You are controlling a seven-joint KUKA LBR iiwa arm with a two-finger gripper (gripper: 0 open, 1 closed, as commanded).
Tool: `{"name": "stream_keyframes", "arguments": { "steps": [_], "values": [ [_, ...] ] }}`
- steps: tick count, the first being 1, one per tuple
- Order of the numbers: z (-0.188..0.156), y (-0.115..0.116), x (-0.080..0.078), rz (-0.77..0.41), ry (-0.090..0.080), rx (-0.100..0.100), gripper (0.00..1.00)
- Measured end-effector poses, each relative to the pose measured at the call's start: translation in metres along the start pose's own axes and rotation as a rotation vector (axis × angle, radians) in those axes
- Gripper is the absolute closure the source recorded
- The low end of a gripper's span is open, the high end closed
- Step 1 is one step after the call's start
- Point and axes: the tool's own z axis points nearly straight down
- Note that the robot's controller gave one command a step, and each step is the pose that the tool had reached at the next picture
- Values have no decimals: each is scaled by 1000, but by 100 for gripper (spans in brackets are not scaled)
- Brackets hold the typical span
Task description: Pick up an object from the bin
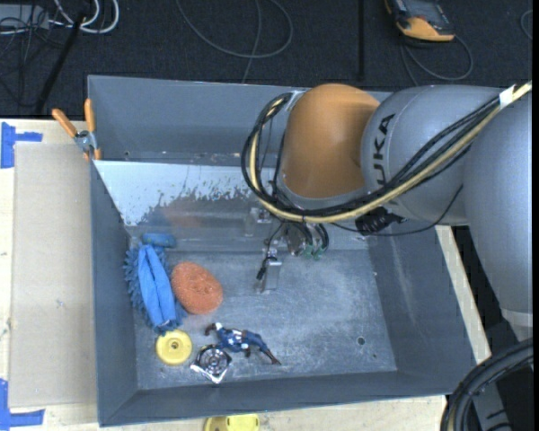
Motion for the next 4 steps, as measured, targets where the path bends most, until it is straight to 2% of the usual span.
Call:
{"name": "stream_keyframes", "arguments": {
  "steps": [1, 2, 3, 4],
  "values": [
    [-5, 0, -2, 2, -7, 0, 0],
    [47, 29, 37, 18, -12, 0, 0],
    [72, 44, 47, -52, -4, 0, 0],
    [71, 48, 38, -82, -11, 0, 0]
  ]
}}
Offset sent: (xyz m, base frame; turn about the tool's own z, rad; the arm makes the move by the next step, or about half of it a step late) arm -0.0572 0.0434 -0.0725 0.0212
